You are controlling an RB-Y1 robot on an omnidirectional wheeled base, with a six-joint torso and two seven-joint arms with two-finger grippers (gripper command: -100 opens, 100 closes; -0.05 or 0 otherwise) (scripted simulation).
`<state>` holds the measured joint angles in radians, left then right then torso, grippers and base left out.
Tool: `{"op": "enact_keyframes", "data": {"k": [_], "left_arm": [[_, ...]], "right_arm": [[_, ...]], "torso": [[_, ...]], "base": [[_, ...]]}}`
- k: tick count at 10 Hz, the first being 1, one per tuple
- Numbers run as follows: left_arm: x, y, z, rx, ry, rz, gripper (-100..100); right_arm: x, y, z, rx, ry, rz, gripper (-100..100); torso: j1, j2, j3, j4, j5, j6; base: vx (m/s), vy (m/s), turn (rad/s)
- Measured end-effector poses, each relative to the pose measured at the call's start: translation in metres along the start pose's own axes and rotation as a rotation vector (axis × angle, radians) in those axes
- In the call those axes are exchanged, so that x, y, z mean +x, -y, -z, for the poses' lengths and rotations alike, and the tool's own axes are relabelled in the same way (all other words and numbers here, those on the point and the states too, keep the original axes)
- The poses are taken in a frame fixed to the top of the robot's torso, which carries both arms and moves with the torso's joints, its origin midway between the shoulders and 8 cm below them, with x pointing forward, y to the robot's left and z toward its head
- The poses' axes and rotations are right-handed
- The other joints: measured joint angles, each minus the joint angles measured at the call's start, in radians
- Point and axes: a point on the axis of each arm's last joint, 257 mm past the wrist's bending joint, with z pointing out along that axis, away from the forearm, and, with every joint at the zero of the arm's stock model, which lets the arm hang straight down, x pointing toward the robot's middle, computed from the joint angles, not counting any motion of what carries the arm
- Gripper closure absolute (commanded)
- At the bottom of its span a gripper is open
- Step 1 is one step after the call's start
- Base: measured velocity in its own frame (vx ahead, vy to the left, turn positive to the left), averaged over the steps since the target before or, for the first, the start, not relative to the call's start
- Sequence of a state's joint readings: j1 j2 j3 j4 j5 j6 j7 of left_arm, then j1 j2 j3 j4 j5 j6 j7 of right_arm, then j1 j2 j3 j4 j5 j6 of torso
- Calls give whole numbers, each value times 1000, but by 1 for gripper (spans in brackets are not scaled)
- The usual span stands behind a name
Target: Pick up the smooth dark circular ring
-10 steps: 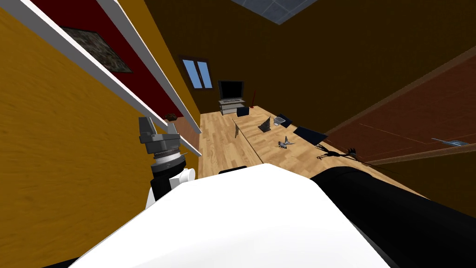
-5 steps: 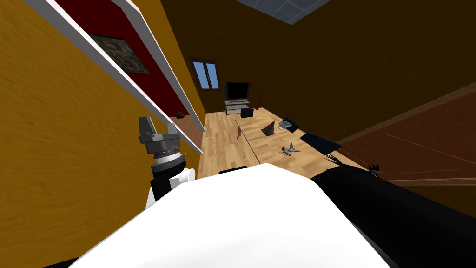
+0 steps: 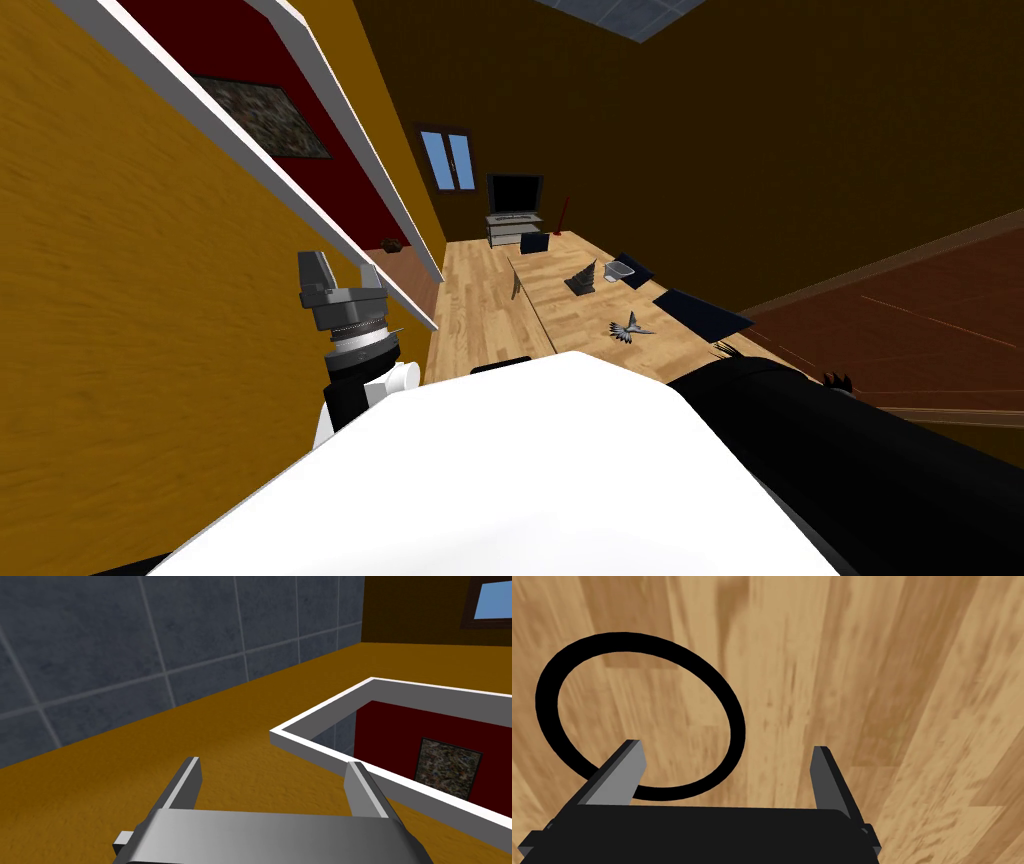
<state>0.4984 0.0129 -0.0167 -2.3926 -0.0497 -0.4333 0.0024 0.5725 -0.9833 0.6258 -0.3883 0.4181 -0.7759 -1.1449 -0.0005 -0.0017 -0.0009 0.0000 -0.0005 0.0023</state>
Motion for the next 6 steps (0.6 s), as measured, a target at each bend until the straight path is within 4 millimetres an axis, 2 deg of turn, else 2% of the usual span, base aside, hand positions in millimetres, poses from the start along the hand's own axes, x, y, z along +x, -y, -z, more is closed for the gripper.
{"op": "enact_keyframes", "data": {"k": [1, 2, 3, 6], "left_arm": [[0, 0, 0, 0, 0, 0, 0], [0, 0, 0, 0, 0, 0, 0], [0, 0, 0, 0, 0, 0, 0], [0, 0, 0, 0, 0, 0, 0]], "right_arm": [[-2, 2, 1, 4, 4, -2, -100], [-2, 2, 1, 5, 3, -2, 0], [-2, 2, 1, 5, 3, -2, -100], [8, 5, -9, 4, 1, 0, -100]], "torso": [[2, 1, 1, 0, 1, 0], [2, 1, 1, 0, 1, 0], [2, 1, 1, 0, 1, 0], [0, 1, 0, 0, 0, 0]], "base": [[0, 0, 0], [0, 0, 0], [6, -39, -1], [15, -42, 2]]}}
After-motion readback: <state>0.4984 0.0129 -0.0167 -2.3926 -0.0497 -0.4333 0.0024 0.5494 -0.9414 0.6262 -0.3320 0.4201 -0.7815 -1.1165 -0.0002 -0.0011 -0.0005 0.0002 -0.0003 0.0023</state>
